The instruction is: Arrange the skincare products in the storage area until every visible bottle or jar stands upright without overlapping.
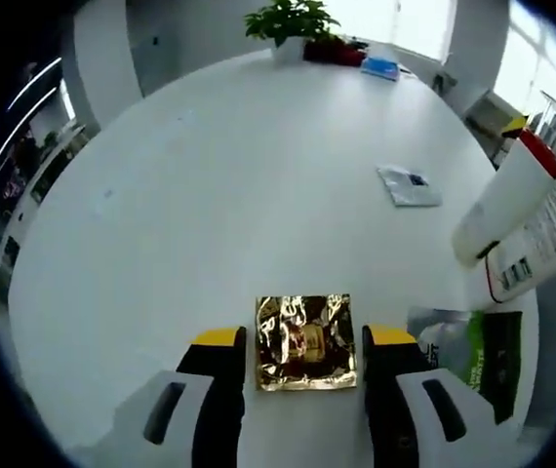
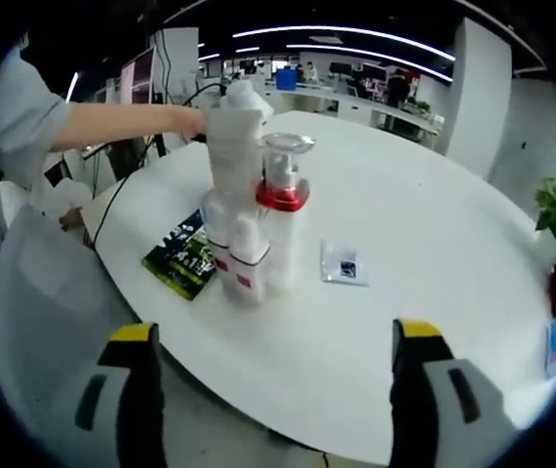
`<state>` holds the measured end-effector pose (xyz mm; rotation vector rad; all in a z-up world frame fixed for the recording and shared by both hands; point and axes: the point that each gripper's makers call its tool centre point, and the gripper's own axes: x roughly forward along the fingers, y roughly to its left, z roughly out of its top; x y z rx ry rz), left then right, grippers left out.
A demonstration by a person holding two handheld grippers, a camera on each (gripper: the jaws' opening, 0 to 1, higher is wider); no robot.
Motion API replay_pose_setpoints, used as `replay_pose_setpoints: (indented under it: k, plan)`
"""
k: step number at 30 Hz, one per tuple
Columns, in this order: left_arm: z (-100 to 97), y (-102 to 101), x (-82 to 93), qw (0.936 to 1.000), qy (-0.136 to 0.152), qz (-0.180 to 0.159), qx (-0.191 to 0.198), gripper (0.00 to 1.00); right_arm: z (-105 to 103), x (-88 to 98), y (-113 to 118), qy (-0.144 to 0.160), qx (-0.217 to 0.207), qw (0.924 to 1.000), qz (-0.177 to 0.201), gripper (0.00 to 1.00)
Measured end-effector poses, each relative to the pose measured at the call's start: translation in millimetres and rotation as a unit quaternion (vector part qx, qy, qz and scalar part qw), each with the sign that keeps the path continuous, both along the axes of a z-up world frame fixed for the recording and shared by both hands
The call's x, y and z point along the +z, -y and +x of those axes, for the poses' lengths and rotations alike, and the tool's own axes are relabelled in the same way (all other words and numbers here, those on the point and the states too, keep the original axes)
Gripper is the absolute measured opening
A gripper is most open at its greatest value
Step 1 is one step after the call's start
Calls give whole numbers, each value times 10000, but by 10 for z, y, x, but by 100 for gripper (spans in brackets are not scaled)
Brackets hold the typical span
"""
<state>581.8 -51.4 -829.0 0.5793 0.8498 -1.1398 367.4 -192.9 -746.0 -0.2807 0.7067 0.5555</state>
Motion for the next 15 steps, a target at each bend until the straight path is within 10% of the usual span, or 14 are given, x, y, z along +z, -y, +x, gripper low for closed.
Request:
replay_pose_setpoints:
  k: [15]
  plan:
    - [2, 6, 16, 10000, 47, 38, -40, 37, -8, 13, -30, 23, 40, 10000, -18, 99]
